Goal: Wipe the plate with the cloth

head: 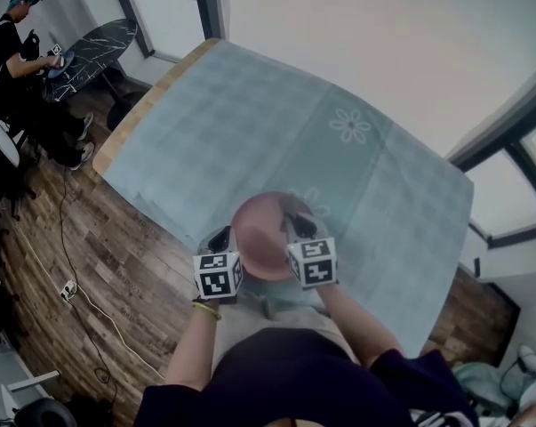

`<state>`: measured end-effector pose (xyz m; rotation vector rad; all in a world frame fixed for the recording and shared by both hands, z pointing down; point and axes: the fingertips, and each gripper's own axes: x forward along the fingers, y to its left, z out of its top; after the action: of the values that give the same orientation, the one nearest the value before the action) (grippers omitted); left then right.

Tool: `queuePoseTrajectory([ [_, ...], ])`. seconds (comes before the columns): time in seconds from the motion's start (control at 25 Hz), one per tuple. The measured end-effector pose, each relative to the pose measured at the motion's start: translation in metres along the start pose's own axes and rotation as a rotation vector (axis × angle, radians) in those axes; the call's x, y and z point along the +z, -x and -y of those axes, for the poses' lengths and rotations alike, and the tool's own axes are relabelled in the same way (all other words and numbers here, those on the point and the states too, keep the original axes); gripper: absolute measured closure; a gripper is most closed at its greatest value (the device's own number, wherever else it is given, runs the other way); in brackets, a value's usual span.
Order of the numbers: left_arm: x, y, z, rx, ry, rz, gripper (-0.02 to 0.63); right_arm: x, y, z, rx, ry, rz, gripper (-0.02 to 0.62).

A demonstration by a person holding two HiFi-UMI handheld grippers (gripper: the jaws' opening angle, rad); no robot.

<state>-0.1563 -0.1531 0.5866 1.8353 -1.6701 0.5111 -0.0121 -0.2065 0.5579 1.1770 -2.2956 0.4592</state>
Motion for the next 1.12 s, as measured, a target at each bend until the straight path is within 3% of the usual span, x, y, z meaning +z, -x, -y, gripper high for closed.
queuePoseTrajectory([
  [0.44, -0.001, -0.028, -0.02, -0.129, 0.02, -0.065, 0.588, -0.018, -0.045, 0.006, -0.09, -0.026, -0.092, 0.561],
  [0.68, -0.002, -0.041, -0.016, -0.227, 0.0, -0.128, 0.53, -0.032, -0.059, 0.012, -0.145, -0.034, -0.152, 0.561],
  [1.12, -0.011, -0.061, -0.015, -0.282, -0.059, -0.204, 0.525, -0.045, -0.078, 0.022, -0.195, -0.051, -0.213, 0.561],
])
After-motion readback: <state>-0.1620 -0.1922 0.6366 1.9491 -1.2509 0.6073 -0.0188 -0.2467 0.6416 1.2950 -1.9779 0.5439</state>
